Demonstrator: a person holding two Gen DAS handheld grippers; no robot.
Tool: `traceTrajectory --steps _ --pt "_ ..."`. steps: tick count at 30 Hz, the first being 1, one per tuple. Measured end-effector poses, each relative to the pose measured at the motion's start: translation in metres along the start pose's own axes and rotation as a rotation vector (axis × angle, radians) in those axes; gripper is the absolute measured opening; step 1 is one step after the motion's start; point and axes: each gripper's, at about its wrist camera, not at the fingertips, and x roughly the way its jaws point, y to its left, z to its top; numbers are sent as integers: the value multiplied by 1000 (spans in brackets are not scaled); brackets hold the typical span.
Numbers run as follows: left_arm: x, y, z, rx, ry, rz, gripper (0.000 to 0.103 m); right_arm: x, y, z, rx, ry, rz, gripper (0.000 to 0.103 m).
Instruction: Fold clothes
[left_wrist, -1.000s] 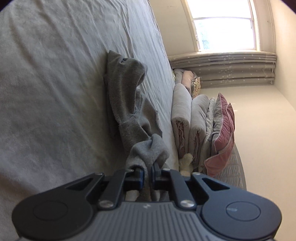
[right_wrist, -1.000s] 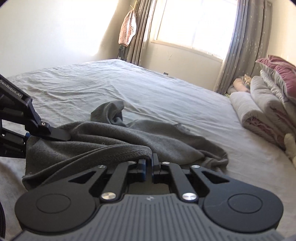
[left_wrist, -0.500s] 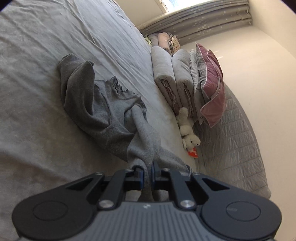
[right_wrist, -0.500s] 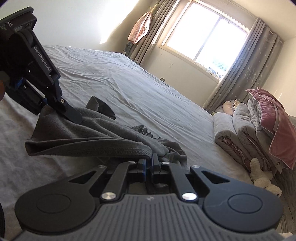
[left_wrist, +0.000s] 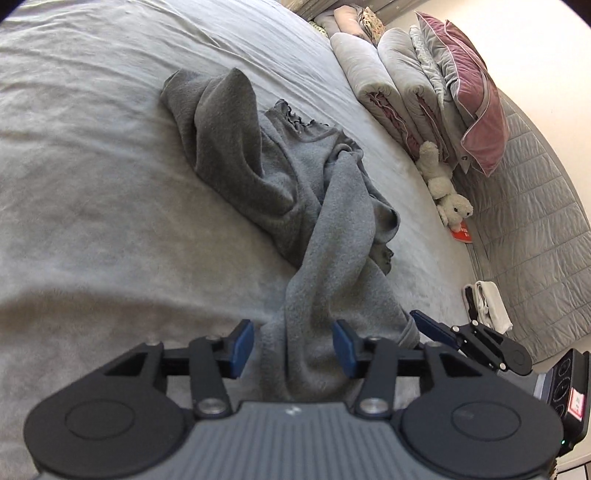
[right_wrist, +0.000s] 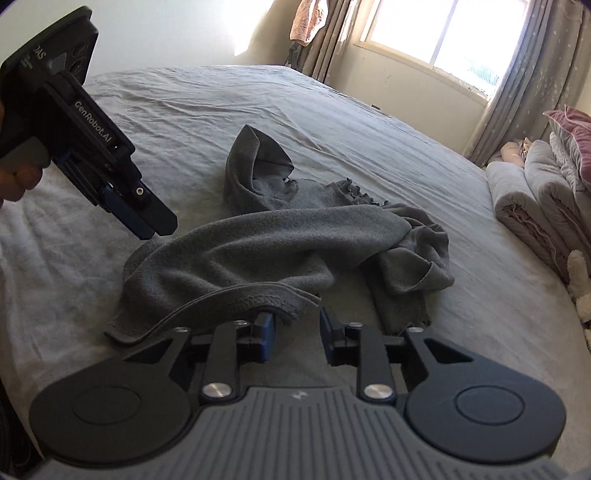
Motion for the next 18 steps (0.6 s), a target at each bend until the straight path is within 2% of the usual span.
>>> traceTrajectory --steps 2,6,8,12,16,18 --pt "5 2 5 -19 -23 -7 61 1 -10 -2 41 1 3 39" --pt "20 9 20 -110 -79 -10 61 3 -35 -5 135 5 3 43" --pt "28 11 27 -151 -114 -3 61 8 -49 -6 192 21 32 43" --pt "43 11 39 -197 -166 63 61 17 -77 -8 304 15 19 44" --pt "56 6 47 -213 -203 131 56 31 -107 -9 452 -3 18 46" --pt "59 2 50 -197 -217 180 43 43 -121 -10 529 -6 14 46"
